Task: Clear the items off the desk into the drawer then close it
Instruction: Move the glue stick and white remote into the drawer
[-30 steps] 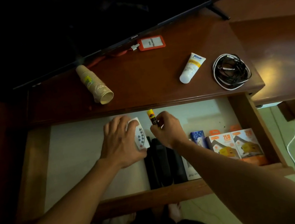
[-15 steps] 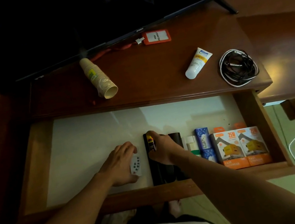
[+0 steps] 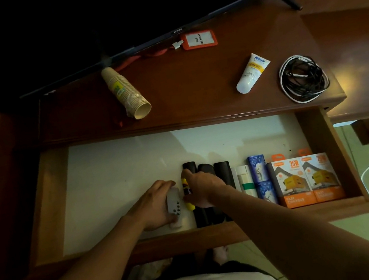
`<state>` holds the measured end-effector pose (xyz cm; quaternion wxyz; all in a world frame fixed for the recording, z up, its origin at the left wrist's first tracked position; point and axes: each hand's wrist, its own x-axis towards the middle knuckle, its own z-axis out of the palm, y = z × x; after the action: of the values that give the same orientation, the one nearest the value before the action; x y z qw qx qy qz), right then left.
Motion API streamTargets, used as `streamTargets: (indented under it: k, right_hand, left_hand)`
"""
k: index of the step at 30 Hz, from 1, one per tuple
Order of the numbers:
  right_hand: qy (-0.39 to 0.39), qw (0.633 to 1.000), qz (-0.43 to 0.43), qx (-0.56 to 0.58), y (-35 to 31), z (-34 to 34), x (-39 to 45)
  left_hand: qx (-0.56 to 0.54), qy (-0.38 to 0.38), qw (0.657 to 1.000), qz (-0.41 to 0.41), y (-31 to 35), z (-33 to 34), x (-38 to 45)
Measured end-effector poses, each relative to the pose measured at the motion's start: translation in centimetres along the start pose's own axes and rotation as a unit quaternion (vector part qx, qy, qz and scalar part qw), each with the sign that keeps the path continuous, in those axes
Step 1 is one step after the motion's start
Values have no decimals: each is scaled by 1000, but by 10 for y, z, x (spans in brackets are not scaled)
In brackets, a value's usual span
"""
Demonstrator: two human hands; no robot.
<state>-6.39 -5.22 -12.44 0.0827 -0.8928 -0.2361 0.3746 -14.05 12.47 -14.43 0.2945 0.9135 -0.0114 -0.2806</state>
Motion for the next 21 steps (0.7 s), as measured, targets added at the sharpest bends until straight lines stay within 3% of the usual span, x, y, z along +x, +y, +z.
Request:
streamTargets:
  k: [9, 21]
  right_hand:
    - [-20, 998, -34, -51, 3, 10, 1]
    - [28, 997, -56, -39, 9, 24, -3]
  left_hand:
    - [-58, 36, 997, -22, -2, 4, 3]
    - [-62, 43, 996, -37, 7, 7, 4]
